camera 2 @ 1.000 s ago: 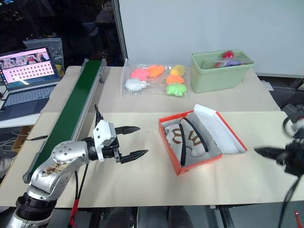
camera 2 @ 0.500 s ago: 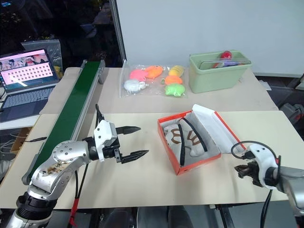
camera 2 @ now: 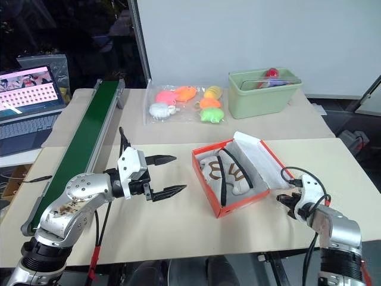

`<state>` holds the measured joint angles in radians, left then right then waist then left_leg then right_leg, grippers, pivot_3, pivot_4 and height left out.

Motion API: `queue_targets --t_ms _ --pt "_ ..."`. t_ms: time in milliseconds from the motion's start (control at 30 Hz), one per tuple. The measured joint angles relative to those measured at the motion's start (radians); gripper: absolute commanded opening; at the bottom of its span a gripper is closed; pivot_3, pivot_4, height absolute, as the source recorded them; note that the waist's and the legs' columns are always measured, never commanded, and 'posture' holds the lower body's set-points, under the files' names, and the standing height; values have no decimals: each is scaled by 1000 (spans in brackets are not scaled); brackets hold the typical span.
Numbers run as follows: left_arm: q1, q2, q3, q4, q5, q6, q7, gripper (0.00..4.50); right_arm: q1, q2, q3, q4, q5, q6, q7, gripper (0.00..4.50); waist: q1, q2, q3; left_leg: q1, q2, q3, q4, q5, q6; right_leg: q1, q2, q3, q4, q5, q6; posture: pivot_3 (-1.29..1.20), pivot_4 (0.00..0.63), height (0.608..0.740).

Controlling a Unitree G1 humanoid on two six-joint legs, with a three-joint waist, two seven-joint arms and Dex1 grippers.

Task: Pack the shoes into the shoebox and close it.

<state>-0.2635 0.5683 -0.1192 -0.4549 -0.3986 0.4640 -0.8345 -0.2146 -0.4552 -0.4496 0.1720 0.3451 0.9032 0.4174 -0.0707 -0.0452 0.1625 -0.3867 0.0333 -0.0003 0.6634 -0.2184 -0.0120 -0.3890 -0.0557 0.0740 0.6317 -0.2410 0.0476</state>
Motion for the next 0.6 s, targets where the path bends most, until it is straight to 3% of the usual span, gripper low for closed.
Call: queue_targets --t_ms 200,300,467,600 --pt "0 0 -1 0 0 0 4 4500 -138 174 -211 134 168 27 -111 78 -3 0 0 -1 1 0 -4 0 0 -2 1 0 0 0 -1 0 150 729" --pt "0 1 -1 0 1 0 7 4500 -191 209 -284 177 230 23 -164 78 -3 0 0 -1 1 0 -4 0 0 -2 1 0 -1 0 -1 0 150 729" --pt "2 1 -1 -3 1 0 17 4500 -226 282 -333 182 319 -19 -179 78 -4 2 1 -3 1 0 -5 0 0 -6 1 0 -1 0 -1 0 150 729" --pt "3 1 -3 -4 1 0 20 4500 -244 311 -293 170 345 -111 -152 78 2 13 4 -13 -1 0 -5 0 0 -15 0 1 0 1 -2 0 150 729"
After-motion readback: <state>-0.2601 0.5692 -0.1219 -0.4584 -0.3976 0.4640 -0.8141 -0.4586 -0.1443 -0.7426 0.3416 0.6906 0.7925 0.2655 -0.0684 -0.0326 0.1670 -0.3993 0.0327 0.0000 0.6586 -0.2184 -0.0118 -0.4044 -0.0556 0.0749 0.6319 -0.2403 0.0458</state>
